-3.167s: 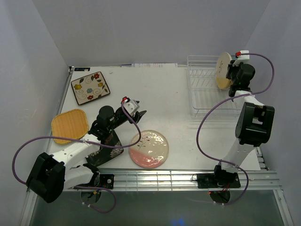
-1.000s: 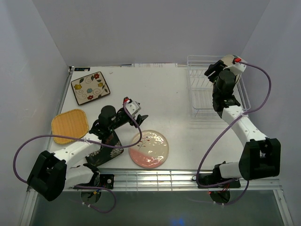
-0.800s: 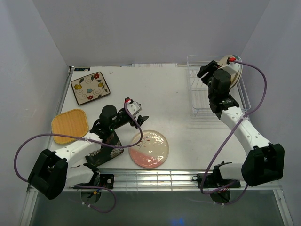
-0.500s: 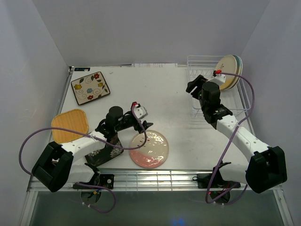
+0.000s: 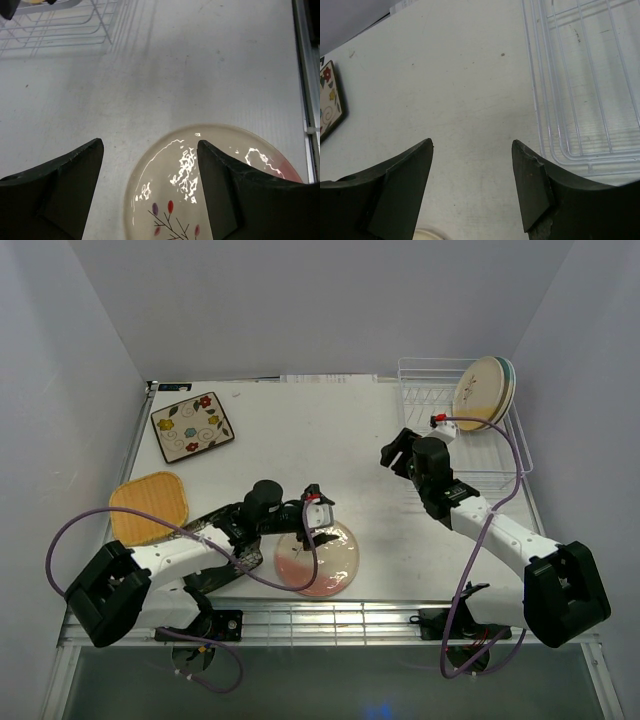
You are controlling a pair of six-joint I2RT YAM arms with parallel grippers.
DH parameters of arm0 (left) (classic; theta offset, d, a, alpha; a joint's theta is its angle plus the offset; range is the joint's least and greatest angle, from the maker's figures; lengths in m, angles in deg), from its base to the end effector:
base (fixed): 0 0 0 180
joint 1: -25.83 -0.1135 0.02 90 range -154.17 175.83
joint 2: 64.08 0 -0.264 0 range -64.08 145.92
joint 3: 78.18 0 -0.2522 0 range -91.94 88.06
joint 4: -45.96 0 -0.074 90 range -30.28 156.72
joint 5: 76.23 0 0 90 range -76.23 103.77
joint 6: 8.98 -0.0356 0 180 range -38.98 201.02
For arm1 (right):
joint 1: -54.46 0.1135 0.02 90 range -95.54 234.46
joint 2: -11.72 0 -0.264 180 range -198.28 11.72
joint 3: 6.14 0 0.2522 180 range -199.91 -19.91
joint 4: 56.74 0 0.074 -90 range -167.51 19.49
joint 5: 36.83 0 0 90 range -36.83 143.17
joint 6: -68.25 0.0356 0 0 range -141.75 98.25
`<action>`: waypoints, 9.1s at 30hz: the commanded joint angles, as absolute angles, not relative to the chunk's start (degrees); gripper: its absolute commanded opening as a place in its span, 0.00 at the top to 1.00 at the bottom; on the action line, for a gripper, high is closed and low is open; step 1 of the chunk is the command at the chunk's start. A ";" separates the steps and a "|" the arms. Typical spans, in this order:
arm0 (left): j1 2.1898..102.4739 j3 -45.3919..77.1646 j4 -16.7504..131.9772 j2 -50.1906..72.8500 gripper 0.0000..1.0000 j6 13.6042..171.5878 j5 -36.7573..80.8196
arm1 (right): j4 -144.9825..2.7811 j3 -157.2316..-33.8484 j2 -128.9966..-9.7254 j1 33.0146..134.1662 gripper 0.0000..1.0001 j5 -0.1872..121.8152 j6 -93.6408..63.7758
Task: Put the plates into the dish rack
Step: Move the plate to the center of the board, then pick up the plate at the center of the board.
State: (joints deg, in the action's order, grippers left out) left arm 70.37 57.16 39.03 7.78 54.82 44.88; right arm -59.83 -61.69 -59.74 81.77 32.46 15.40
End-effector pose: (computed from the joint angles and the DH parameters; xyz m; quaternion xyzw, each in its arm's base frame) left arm 0.1725 -0.1956 0.2129 0.5826 0.5558 -0.3050 0.5086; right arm 0.2546 0.1173 0.2597 0.1727 0.7890 0.1809 0.5613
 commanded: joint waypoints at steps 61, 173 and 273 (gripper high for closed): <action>100.54 59.23 46.97 14.50 0.32 71.00 13.24 | -55.12 -55.94 -55.08 81.97 0.28 32.78 17.63; 76.28 52.55 38.71 30.50 1.00 57.99 21.06 | -50.47 -60.07 -63.86 82.15 0.28 47.63 13.67; 60.64 52.90 35.46 15.29 1.00 71.09 23.61 | -20.06 -79.67 -107.72 86.10 0.92 80.33 44.52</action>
